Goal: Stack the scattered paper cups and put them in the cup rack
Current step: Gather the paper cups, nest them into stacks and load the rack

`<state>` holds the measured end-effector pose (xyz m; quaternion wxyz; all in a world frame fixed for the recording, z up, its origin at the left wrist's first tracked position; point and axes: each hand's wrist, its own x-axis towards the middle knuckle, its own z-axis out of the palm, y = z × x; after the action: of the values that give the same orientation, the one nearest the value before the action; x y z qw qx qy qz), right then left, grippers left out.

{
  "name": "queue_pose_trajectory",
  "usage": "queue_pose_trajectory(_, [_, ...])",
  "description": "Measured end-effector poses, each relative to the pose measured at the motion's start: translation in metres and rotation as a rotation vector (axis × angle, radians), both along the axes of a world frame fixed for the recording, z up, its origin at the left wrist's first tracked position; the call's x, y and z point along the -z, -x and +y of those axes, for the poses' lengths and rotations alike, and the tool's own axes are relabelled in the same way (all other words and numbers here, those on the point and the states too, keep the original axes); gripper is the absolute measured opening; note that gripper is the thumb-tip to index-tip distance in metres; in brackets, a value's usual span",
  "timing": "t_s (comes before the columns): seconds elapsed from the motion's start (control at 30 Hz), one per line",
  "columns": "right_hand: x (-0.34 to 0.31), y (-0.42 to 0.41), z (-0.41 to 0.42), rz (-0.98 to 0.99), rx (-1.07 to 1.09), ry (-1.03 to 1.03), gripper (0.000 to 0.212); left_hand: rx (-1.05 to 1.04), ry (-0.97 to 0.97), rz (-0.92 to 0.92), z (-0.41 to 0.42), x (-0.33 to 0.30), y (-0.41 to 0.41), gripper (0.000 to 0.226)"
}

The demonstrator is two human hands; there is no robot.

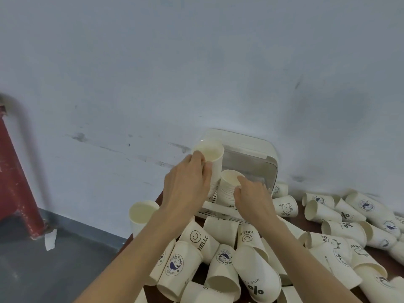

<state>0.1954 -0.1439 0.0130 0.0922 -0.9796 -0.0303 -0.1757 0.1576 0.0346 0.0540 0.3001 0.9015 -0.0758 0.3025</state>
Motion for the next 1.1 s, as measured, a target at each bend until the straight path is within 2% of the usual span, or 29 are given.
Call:
queue_pose_trajectory(0.1, [-0.005,0.008,-0.001,-0.022,-0.002,-0.042,0.034,0.009,-0.021,-0.05,-0.003,-0.002,-0.026,0.025])
queue_pose_trajectory(0.17, [-0.009,0.013,-0.002,-0.025,-0.008,-0.05,0.037,0.008,-0.064,-0.042,-0.005,0.004,-0.04,0.024])
queue_pose_trajectory(0.67, [-0.021,0.026,-0.015,-0.06,-0.079,-0.111,0.037,-0.039,-0.327,0.28,-0.019,0.035,-0.071,0.027])
queue_pose_trajectory(0.93, [-0.03,0.045,-0.026,-0.04,-0.075,-0.103,0.03,-0.062,-0.283,0.304,-0.032,0.03,-0.052,0.034])
queue_pose_trajectory(1.1, [-0.032,0.081,-0.023,-0.073,-0.099,-0.126,0.029,-0.03,-0.157,0.215,-0.047,0.02,0.002,0.033])
